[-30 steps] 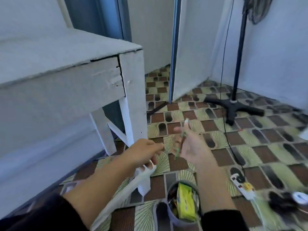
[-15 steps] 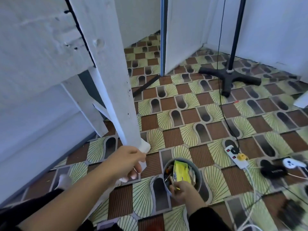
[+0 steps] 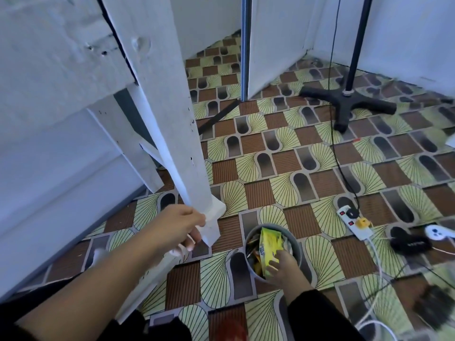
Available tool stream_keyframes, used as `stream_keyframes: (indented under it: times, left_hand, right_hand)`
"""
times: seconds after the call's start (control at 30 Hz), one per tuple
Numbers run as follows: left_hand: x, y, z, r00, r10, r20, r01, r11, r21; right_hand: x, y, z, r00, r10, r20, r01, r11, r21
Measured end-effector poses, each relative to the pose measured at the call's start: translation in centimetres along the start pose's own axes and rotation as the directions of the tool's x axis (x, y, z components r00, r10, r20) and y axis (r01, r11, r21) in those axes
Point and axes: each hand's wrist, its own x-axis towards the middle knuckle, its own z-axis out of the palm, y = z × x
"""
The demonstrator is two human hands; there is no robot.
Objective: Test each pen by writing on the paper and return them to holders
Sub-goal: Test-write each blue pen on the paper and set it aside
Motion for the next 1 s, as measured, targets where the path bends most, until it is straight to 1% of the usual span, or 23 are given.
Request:
stream_keyframes:
  times: [0.1,0.2,0.3,0.37,0.4,0.43,0.47,0.5,0.57,0.6,0.63,0.67,0.73,0.77,0.83,0.87,0.93,1.0]
  left_hand:
    - [0.0,0.3,-0.3,0.995,0.040,-0.087,-0.043,0.999,-0.029]
    - [-0.4,1.5,-0.8,0.965,0.113,-0.235,-0.138,0.986,-0.091]
    - [-1.6,3.7,-1.6,0.891,0.210,-0.403,-0.288,0.947,-0.142]
    - [-3.3,5.4,-2.6,0.811,0.324,-0.487,-0.422,0.901,-0.103]
    - [-4.5,6.2,-3.3,0.758,0.390,-0.522,-0.485,0.873,-0.051]
    - [-5.7,7.0,-3.9,0.702,0.457,-0.546,-0.547,0.837,-0.003]
    - [-7.4,7.7,-4.9,0.632,0.518,-0.576,-0.607,0.793,0.048]
    - [-8.8,8.4,-5.6,0.564,0.572,-0.596,-0.659,0.746,0.094]
    - [-12.1,9.3,-7.8,0.416,0.643,-0.644,-0.728,0.660,0.188]
    - [-14.0,9.5,-9.3,0.341,0.658,-0.671,-0.745,0.624,0.234]
    - [-15.4,9.7,-10.4,0.283,0.670,-0.686,-0.755,0.597,0.272]
    - [-16.9,9.7,-11.7,0.233,0.675,-0.700,-0.755,0.579,0.308]
    - [-20.1,9.0,-14.8,0.135,0.660,-0.739,-0.732,0.569,0.374]
    - [-21.4,8.5,-16.2,0.100,0.651,-0.753,-0.715,0.573,0.401]
    - [-24.4,7.1,-19.4,0.025,0.615,-0.788,-0.654,0.606,0.452]
    - [-25.8,6.2,-21.3,-0.016,0.591,-0.807,-0.622,0.626,0.470]
    - [-27.9,4.4,-24.6,-0.072,0.541,-0.838,-0.547,0.681,0.487]
    - [-29.0,2.6,-27.6,-0.079,0.483,-0.872,-0.469,0.754,0.460]
  right_hand:
    - [-1.3,-1.1,0.6,0.999,-0.046,0.012,0.044,0.990,0.133]
    - [-5.3,-3.4,2.1,0.972,-0.197,0.125,0.158,0.951,0.267]
    - [-11.2,-7.2,4.5,0.926,-0.318,0.205,0.199,0.870,0.452]
    - [-16.9,-9.6,6.8,0.853,-0.440,0.281,0.269,0.832,0.485]
    - [-20.1,-10.3,8.1,0.796,-0.516,0.317,0.333,0.810,0.482]
    - [-23.2,-10.8,9.1,0.722,-0.605,0.337,0.423,0.771,0.477]
    - [-26.6,-11.0,10.4,0.625,-0.692,0.363,0.515,0.714,0.474]
    - [-29.6,-10.9,11.3,0.510,-0.773,0.378,0.612,0.634,0.472]
    - [-35.7,-10.2,13.5,0.238,-0.860,0.452,0.726,0.466,0.506]
    - [-38.7,-9.3,14.7,0.102,-0.855,0.509,0.755,0.400,0.520]
    - [-41.0,-8.6,15.6,-0.012,-0.834,0.552,0.787,0.333,0.520]
    - [-43.3,-7.5,16.5,-0.112,-0.797,0.593,0.805,0.277,0.524]
    - [-47.3,-5.1,18.9,-0.267,-0.699,0.664,0.822,0.194,0.535]
    - [-48.9,-3.9,20.1,-0.320,-0.639,0.700,0.838,0.154,0.524]
    - [-52.1,-1.2,22.6,-0.388,-0.476,0.789,0.876,0.074,0.476]
    - [-53.6,0.3,24.0,-0.404,-0.380,0.832,0.892,0.039,0.451]
    - [-55.6,2.8,26.7,-0.419,-0.209,0.883,0.907,-0.045,0.420]
    - [-57.0,4.7,29.1,-0.403,-0.075,0.912,0.909,-0.154,0.388]
